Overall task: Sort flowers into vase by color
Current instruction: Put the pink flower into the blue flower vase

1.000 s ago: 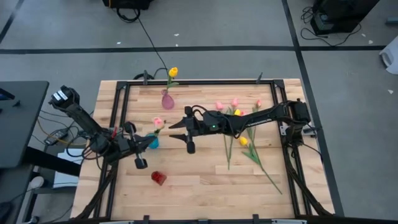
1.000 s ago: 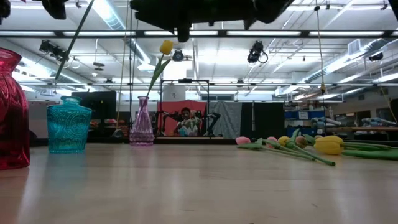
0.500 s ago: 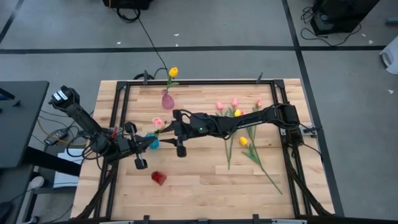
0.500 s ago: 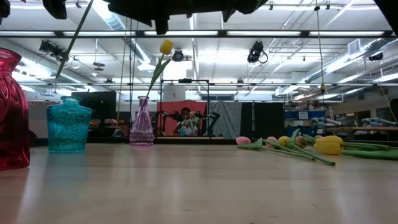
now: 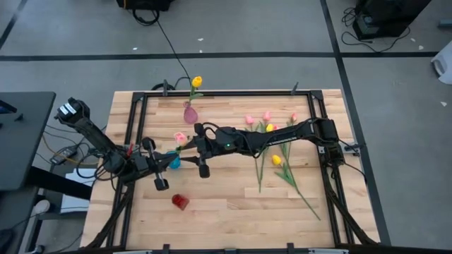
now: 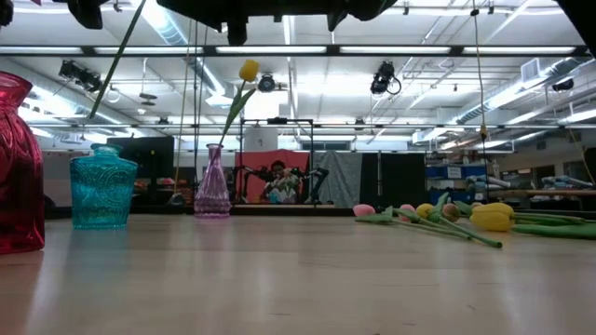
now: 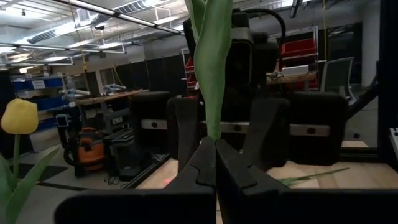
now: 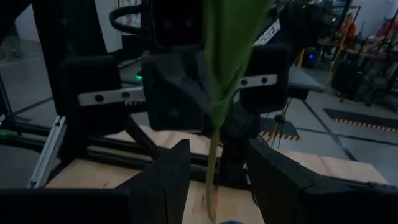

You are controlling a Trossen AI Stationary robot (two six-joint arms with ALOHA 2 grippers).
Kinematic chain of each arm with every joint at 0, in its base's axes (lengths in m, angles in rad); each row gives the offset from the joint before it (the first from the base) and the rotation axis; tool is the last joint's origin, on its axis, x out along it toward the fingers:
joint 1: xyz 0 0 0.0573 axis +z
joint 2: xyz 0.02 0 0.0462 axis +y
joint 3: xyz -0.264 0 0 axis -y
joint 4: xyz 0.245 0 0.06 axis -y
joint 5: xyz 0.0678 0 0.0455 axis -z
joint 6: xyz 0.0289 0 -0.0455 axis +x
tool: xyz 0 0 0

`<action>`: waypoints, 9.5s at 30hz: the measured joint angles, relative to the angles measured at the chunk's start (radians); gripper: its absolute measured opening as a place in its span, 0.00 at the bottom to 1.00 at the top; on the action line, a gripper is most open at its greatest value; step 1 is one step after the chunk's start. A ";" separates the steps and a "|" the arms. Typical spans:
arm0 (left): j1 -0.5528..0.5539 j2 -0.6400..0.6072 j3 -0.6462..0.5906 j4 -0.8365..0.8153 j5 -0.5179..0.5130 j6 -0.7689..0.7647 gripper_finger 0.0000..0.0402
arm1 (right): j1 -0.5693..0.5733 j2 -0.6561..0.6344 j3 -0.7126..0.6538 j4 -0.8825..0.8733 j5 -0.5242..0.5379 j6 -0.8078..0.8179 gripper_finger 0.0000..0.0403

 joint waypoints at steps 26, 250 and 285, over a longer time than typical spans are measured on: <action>0.108 0.000 0.000 -0.032 0.188 -0.081 0.00 | -0.014 0.000 0.001 -0.012 -0.011 -0.062 0.15; 0.782 0.388 0.558 -1.405 0.981 -0.523 0.79 | -0.123 -0.426 -0.243 -0.505 -0.219 -0.048 0.04; 0.749 -0.166 0.323 -1.255 0.840 -0.530 0.74 | -0.195 -0.396 -0.586 -0.046 -0.204 0.055 0.30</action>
